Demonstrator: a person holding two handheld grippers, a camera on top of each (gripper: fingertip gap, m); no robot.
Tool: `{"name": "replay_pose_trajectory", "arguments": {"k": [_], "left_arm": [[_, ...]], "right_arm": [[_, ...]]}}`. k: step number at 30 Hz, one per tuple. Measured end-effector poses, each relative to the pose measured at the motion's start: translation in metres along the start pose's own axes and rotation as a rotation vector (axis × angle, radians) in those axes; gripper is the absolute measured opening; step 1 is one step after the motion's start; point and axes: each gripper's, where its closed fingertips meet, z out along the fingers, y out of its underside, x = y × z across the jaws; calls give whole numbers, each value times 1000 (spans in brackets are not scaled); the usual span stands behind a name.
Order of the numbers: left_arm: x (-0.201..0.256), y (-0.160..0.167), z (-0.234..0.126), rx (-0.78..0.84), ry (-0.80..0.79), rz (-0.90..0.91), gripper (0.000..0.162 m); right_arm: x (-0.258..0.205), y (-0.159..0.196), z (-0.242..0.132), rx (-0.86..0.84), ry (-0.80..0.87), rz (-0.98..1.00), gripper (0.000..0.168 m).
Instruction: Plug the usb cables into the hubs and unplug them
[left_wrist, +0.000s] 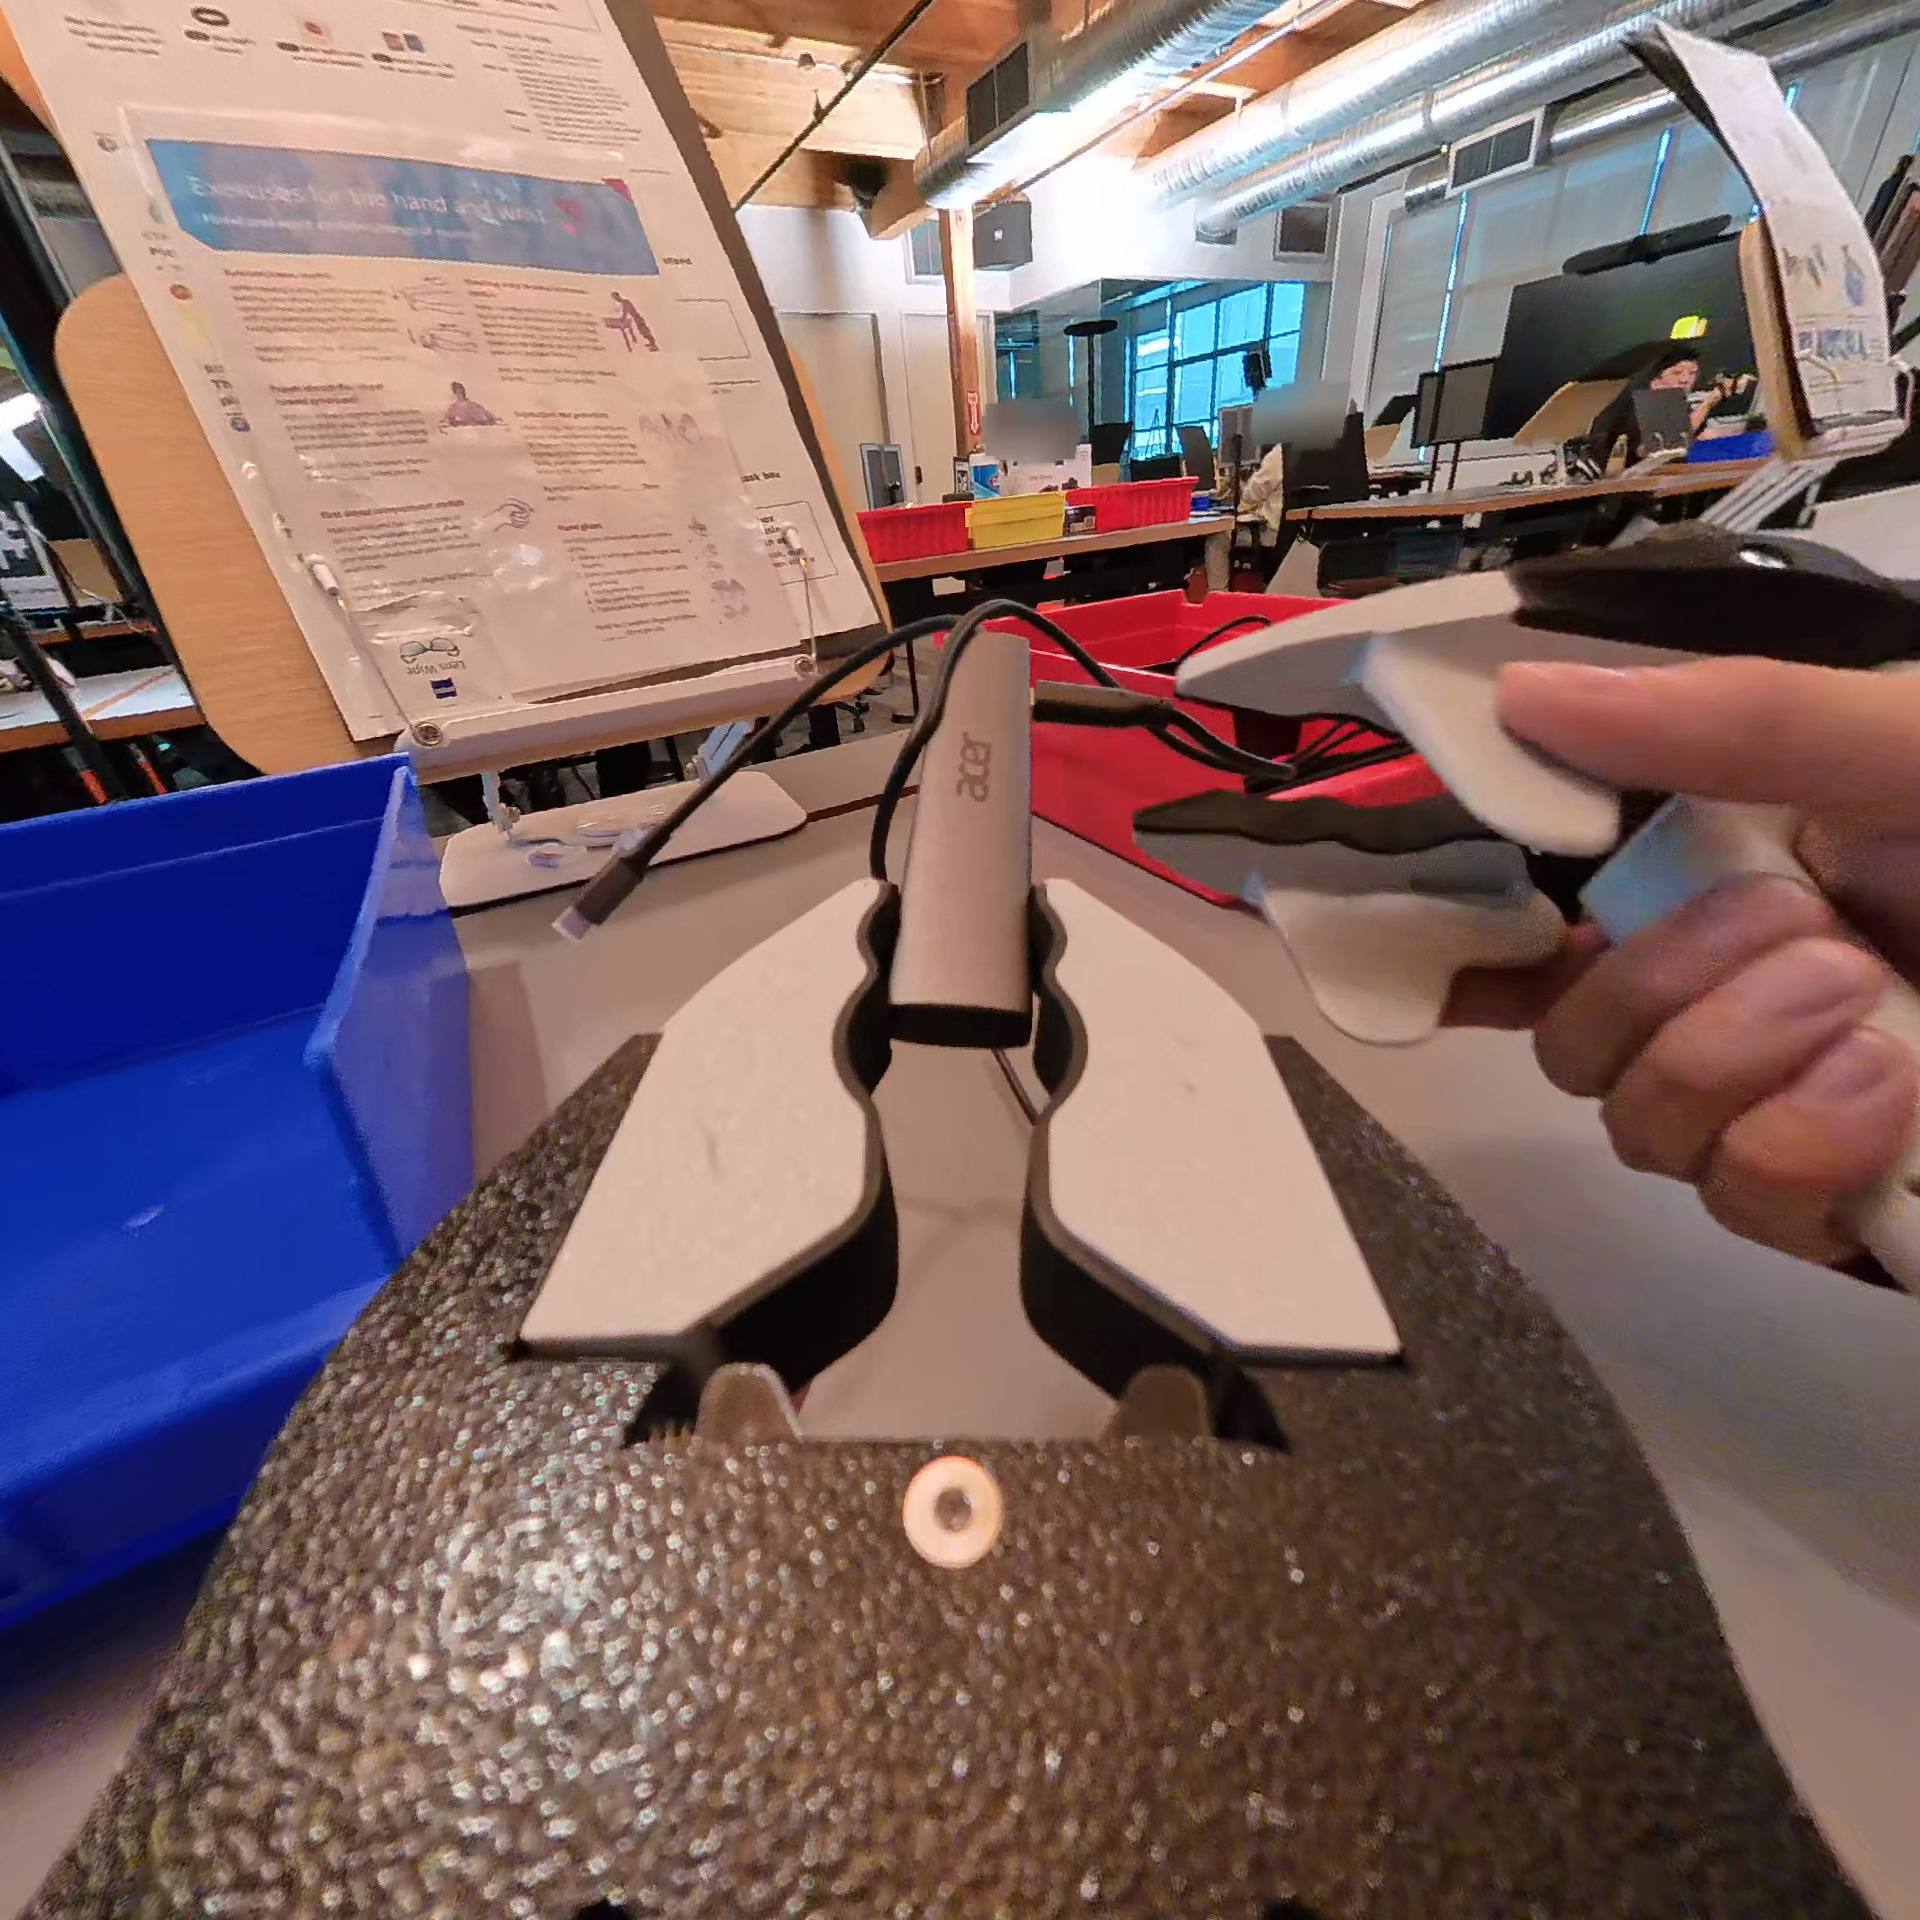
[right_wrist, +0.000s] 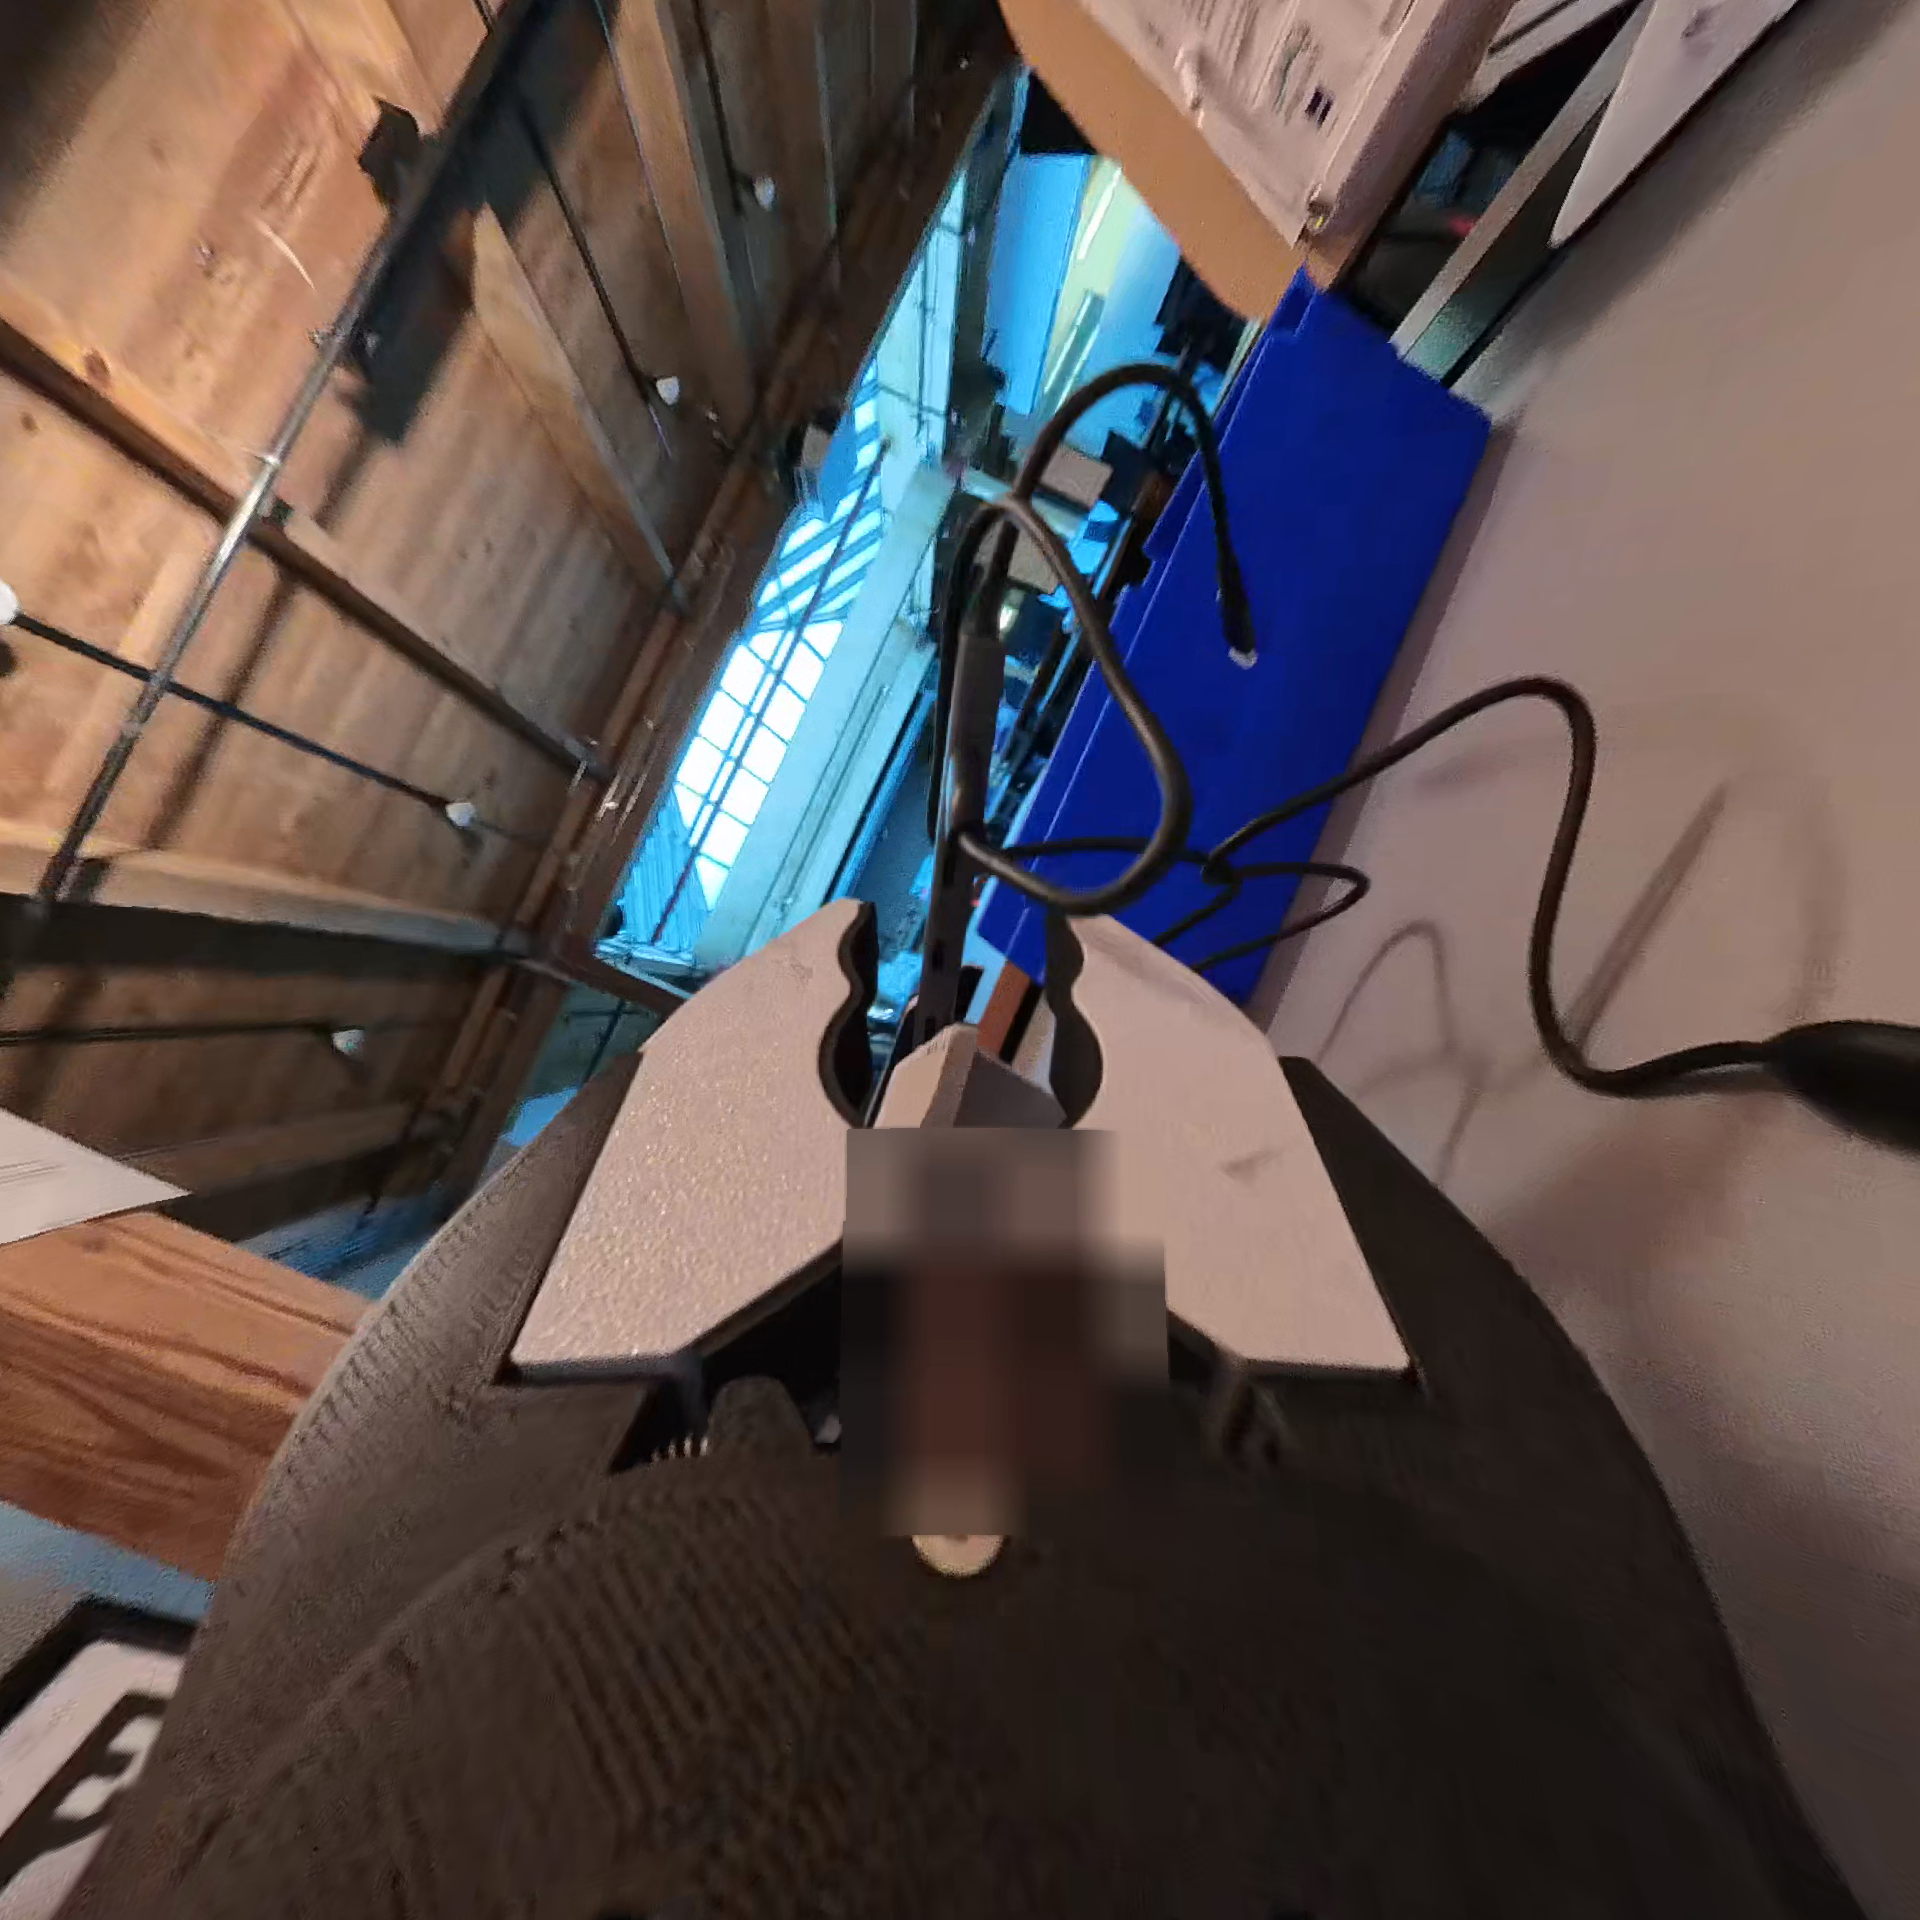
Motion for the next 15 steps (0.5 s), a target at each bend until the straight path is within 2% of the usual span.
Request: {"name": "replay_pose_trajectory", "arguments": {"k": [3,9,15], "left_arm": [[3,1,1,-13,6,24,23],[5,2,2,-19,17,23,23],[5,3,3,-28,17,25,23]], "right_arm": [[2,-7,-3,-9,53,-73,33],[7,-13,-1,-12,7,28,29],[10,-22,4,49,-17,23,9]]}}
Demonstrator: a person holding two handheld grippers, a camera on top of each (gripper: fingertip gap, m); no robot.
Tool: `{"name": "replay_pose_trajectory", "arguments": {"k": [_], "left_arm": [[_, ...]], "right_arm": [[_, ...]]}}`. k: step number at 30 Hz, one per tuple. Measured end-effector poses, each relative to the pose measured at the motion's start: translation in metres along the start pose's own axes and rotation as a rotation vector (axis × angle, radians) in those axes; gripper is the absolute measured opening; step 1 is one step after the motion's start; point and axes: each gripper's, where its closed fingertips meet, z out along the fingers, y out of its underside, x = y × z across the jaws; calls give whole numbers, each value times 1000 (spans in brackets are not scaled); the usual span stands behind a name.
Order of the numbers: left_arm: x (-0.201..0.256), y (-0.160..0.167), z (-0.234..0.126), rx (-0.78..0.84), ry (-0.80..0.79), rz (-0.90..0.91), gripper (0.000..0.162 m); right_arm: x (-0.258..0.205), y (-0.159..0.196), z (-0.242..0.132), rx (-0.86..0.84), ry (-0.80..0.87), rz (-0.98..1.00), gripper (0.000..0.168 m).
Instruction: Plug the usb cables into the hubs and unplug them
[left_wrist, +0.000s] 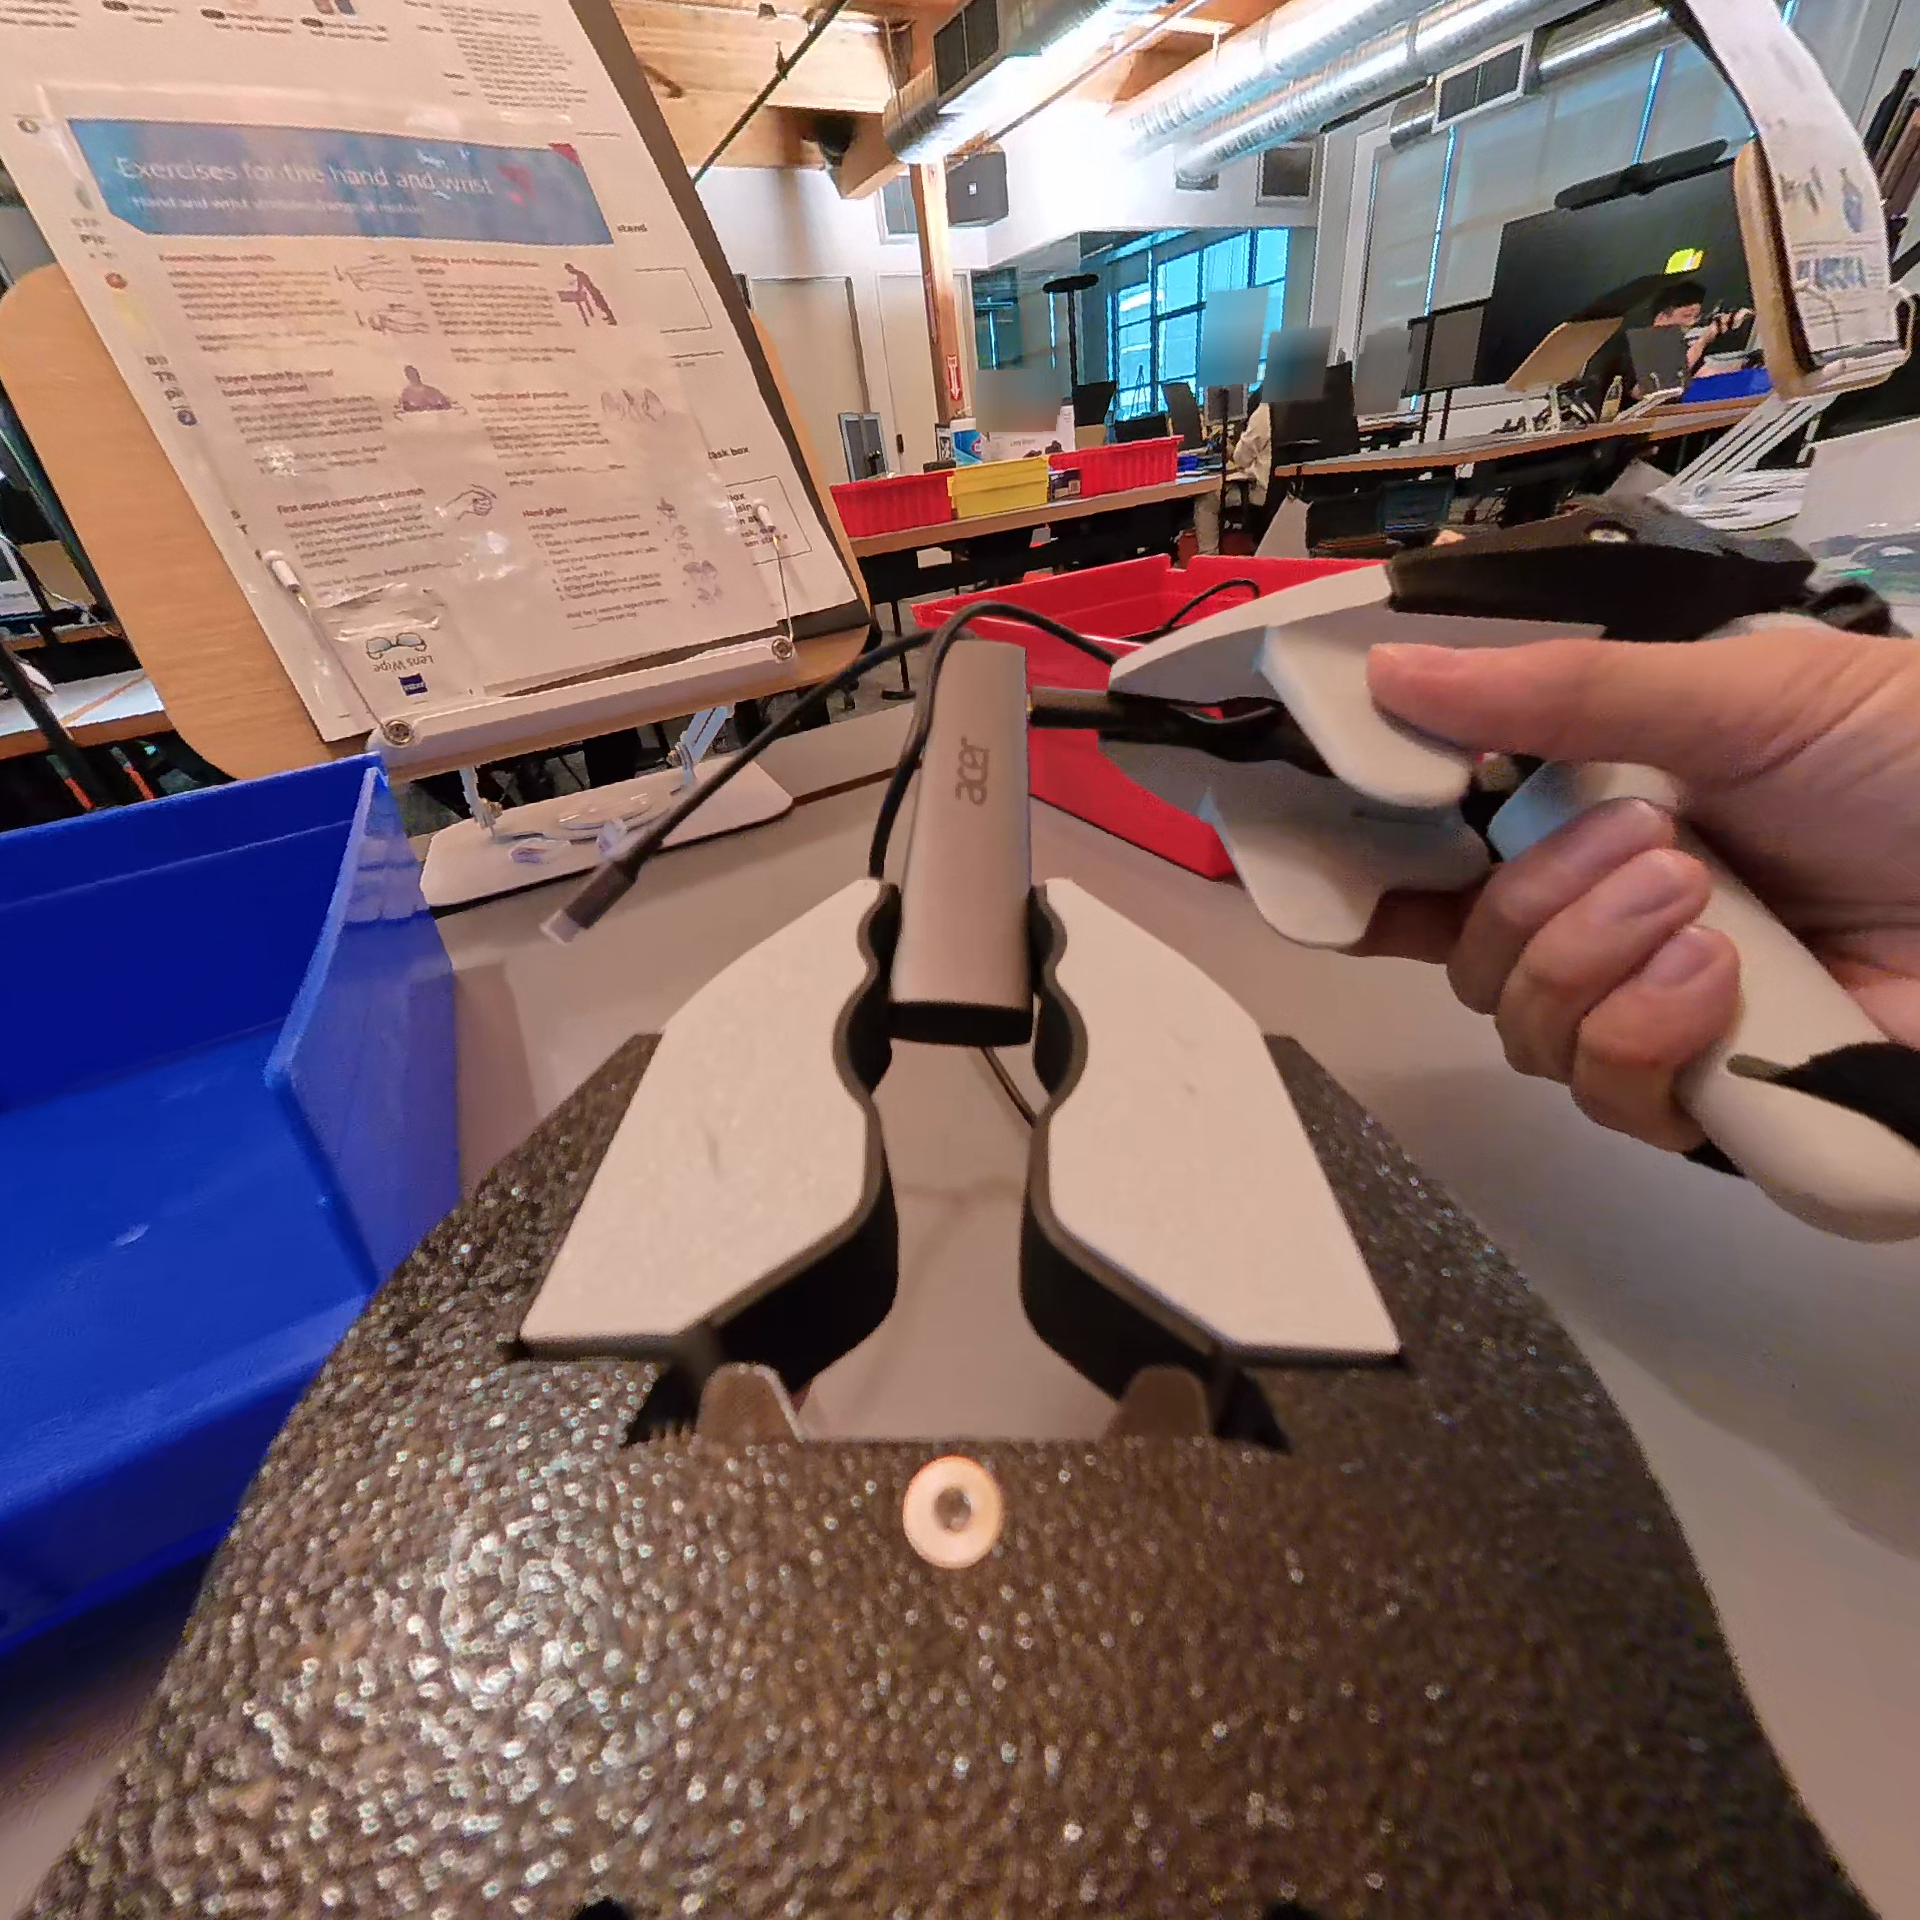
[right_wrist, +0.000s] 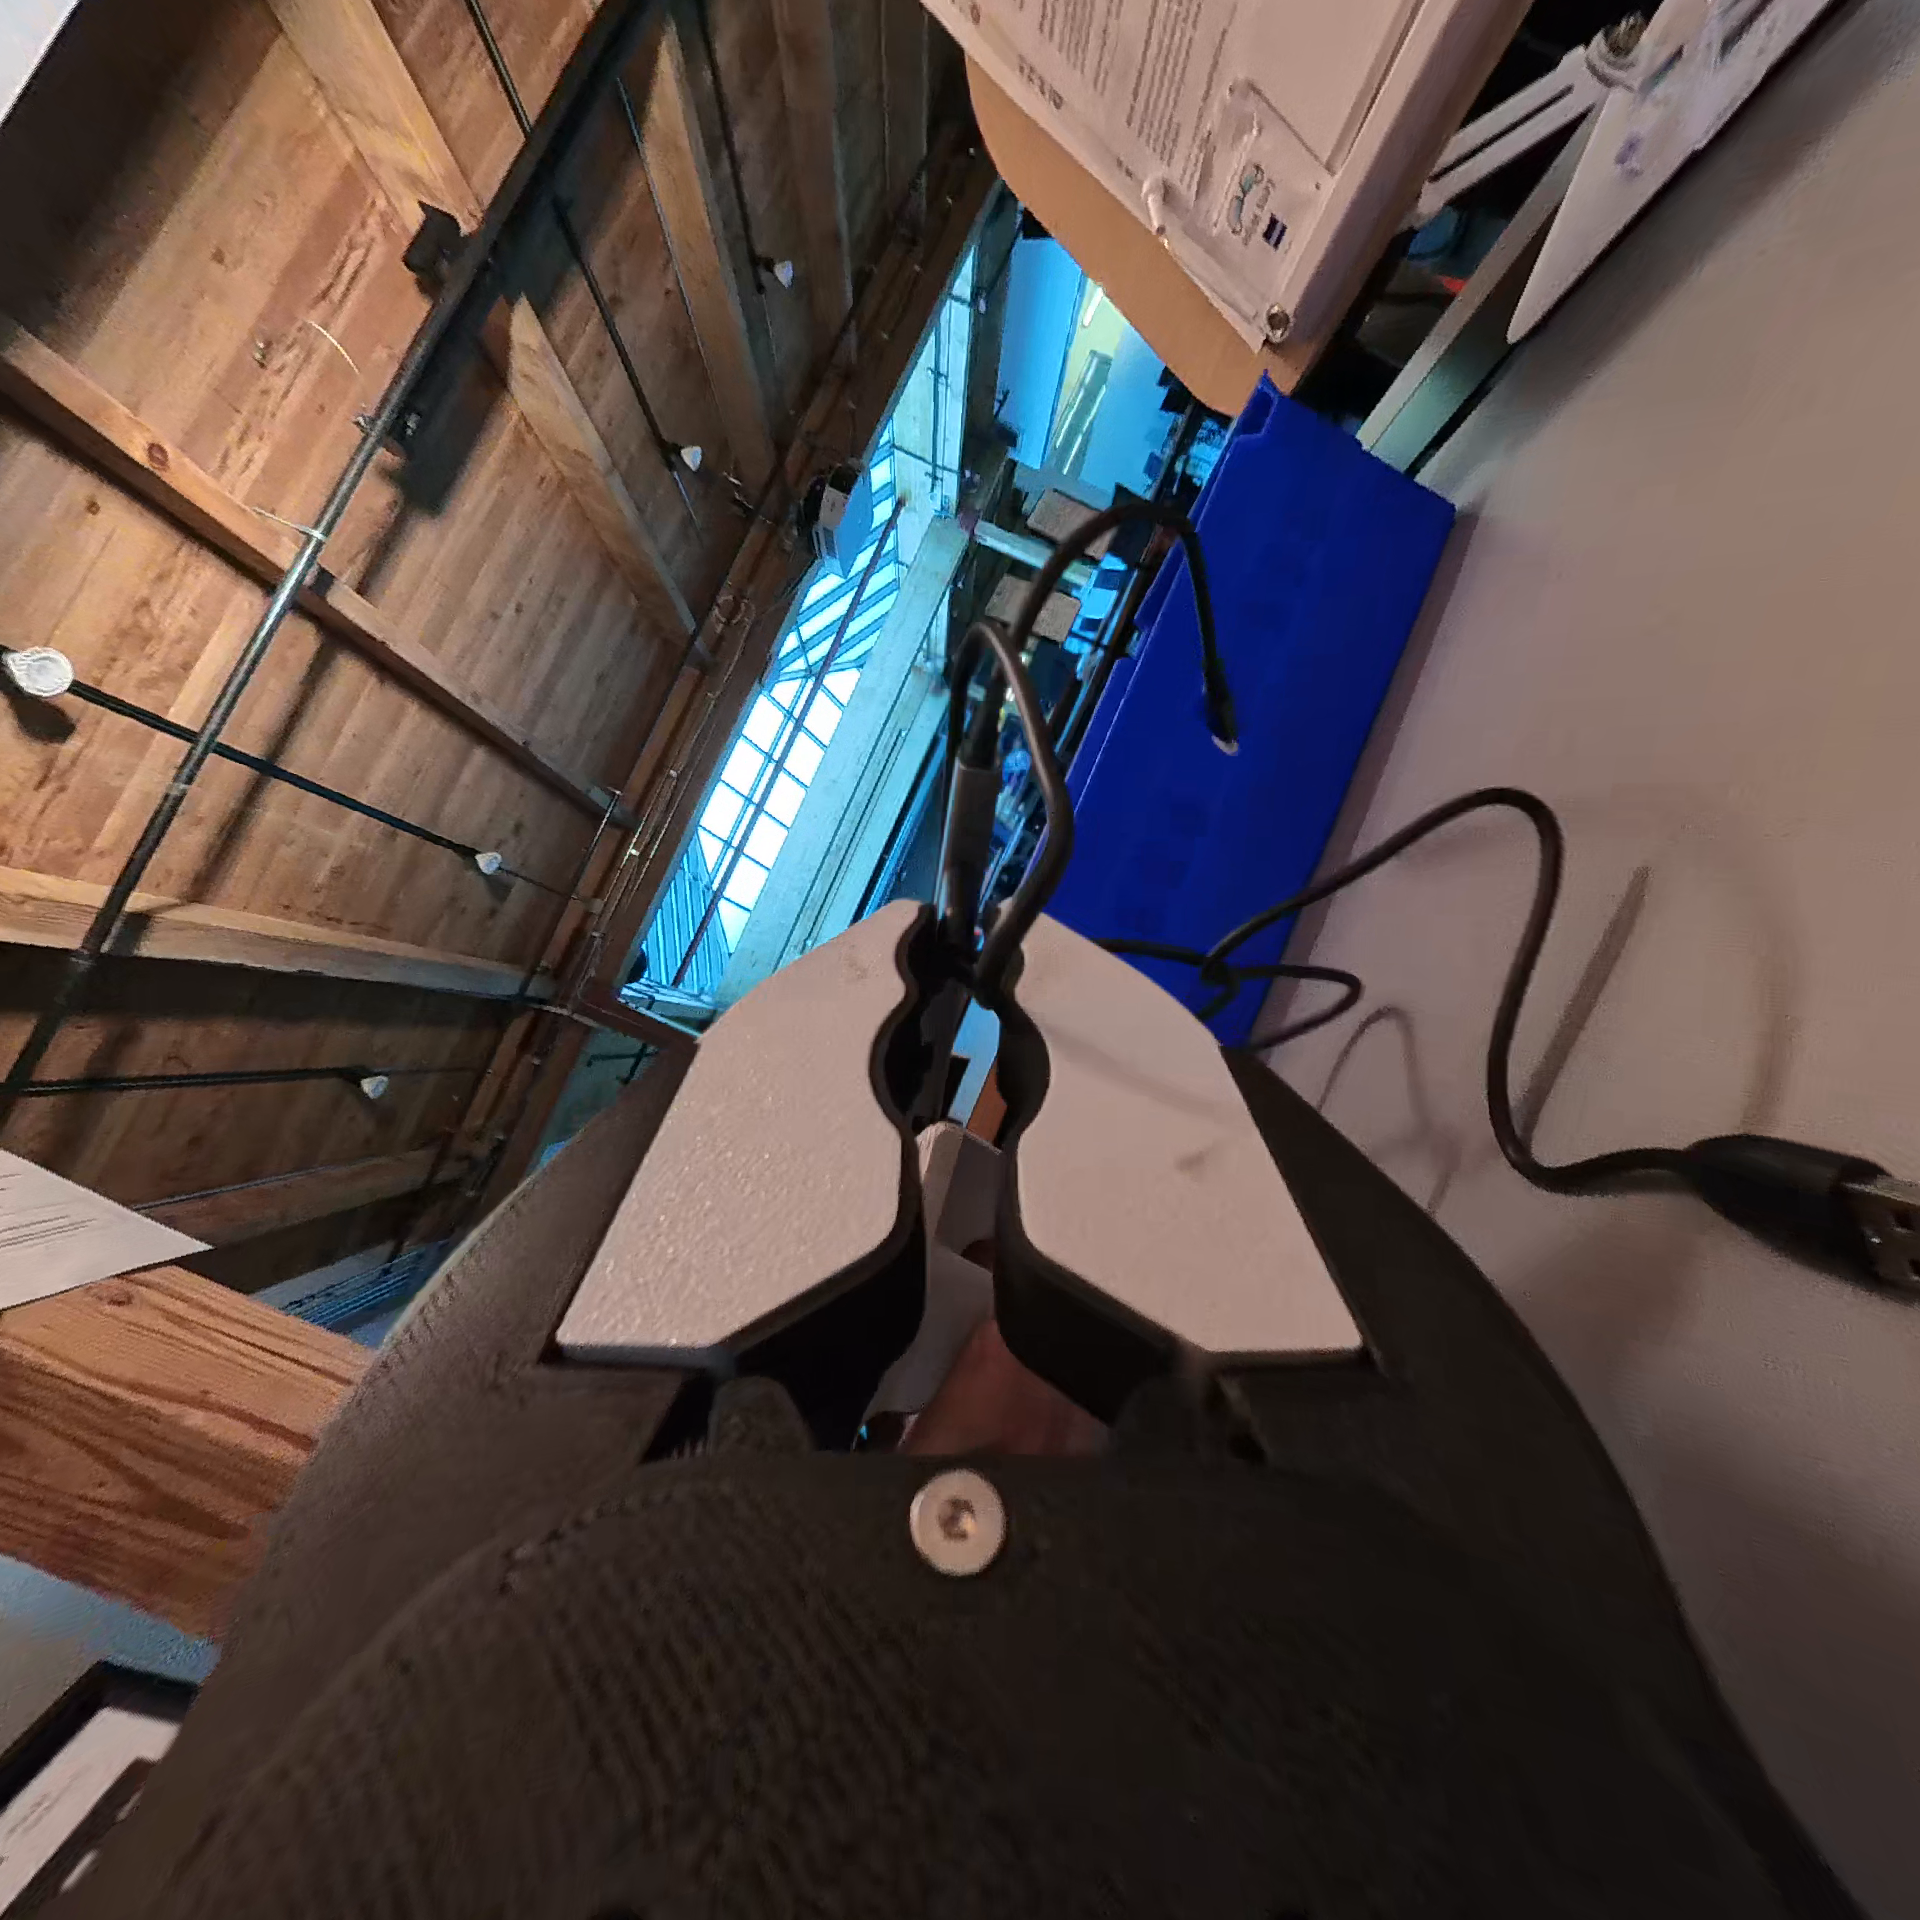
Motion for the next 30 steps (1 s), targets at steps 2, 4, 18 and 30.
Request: {"name": "replay_pose_trajectory", "arguments": {"k": [2,4,18,30], "left_arm": [[-1,-1,-1,10,4,-16,23],[-2,-2,-2,17,16,-35,23],[-4,-2,-4,16,-4,-49,24],[5,2,0,-21,13,22,27]], "right_arm": [[-2,1,2,3,-15,5,8],[-4,2,4,-4,-39,36,8],[-2,12,9,-40,11,-82,6],[4,13,-13,0,-5,-13,7]]}}
